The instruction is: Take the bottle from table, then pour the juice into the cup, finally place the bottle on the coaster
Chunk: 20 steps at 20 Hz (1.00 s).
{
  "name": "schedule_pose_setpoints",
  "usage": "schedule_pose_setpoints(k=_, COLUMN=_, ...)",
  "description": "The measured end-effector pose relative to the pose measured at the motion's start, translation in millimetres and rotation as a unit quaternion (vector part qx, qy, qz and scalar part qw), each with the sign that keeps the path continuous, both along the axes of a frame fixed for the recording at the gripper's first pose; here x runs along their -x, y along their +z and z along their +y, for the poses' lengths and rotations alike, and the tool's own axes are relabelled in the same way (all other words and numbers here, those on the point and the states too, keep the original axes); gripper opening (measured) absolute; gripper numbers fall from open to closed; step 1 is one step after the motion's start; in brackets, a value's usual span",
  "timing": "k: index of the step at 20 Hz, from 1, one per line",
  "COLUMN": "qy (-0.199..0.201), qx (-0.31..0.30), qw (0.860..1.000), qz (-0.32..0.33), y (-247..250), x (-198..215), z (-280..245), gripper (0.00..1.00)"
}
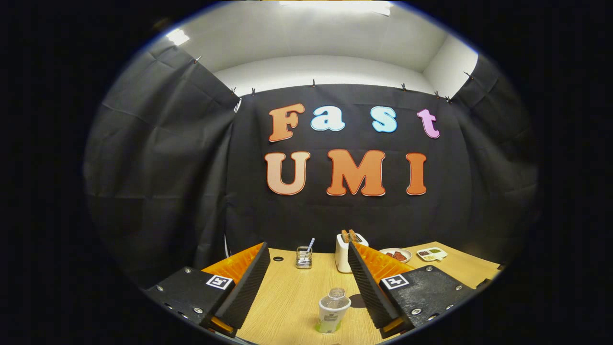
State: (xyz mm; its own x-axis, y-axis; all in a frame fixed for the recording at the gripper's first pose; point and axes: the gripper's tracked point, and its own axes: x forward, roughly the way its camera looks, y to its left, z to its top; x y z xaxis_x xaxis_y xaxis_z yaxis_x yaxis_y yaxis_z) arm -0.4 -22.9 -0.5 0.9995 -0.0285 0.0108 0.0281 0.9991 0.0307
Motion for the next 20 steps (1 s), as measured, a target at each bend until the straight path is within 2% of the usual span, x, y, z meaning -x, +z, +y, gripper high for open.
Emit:
schedule_pose_setpoints(k=10, qy=-0.031, qx=-0.019, qw=0.999, qz=-0.005, y=-15.9, x=-2.1, z=-15.3, gripper=0.97)
schedule_pose_setpoints(k=14, qy=-0.061, qx=-0.005, qw=0.998, qz=0.002, y=-46.8, x=-9.3, z=-24.1, gripper=0.97)
schedule_pose_setpoints(k=20, qy=-0.081, qx=-0.007, qw=0.996, qz=0.021, y=-99.1, x=-19.4, z=-27.6, gripper=0.97)
